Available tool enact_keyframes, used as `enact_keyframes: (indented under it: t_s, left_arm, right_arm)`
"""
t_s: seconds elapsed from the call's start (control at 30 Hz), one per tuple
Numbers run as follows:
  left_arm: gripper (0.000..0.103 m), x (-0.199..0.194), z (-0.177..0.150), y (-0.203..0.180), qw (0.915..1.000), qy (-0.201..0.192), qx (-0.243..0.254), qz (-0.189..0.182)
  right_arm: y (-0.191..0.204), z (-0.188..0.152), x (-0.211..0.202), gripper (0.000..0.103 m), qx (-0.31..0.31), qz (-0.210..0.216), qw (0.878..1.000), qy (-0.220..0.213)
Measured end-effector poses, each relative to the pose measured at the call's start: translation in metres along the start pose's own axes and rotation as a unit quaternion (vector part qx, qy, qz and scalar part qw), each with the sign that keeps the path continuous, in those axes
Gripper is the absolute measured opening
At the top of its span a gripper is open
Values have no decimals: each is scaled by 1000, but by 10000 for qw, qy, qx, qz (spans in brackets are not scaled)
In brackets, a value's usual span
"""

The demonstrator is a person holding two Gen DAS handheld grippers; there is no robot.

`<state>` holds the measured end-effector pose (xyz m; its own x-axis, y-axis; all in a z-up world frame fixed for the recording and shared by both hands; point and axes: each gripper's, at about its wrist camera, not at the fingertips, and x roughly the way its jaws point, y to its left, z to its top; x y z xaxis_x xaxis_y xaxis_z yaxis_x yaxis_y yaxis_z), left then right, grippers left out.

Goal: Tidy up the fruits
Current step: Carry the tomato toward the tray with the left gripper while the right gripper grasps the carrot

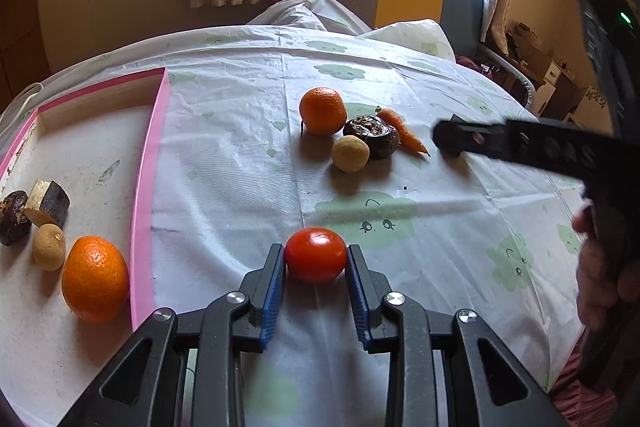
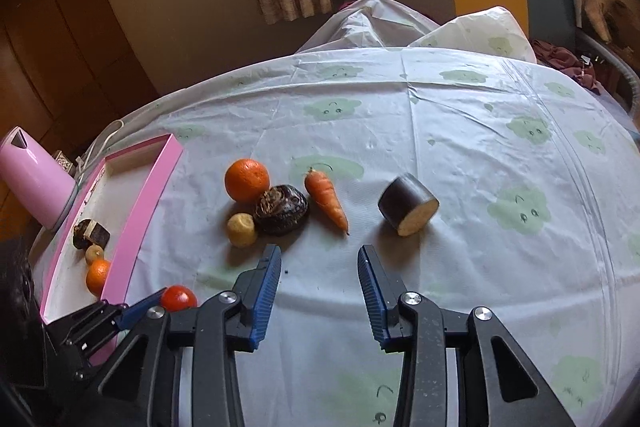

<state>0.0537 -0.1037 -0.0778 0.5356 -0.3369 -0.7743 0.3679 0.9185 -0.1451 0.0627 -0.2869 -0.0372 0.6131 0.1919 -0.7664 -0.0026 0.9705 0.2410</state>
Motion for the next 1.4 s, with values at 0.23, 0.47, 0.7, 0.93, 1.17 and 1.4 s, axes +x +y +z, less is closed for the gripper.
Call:
enact_keyframes:
  t_s: [0.23,0.47,0.7,0.93,1.17,1.4]
  left_arm:
    - [31,-2,-3,-1,10000,-52,19,21]
    - [31,-2,-5,-3,9999,-108,68,56]
    - [31,-3,-5,-1,9999,-104,31,13]
    - [31,-2,-4,-1,9999,-110,6,14]
    - [31,-1,-4,0,10000,-96,-7,-4]
    - [31,-1,-4,1,9999,-103,1,-11]
  right_arm:
    - [5,33,36,32,-136,-69,9996,233]
    - [1,52,68,31,-187,-157,9978,610]
    - [-10,60,74,31,91,173,9952,962]
    - [-2,55,72,24,-538,0,9913,1199]
    - [5,51,86,21,-860,-169,9878,1284]
    - [12,39,57,21,-999,-103,9889,1093]
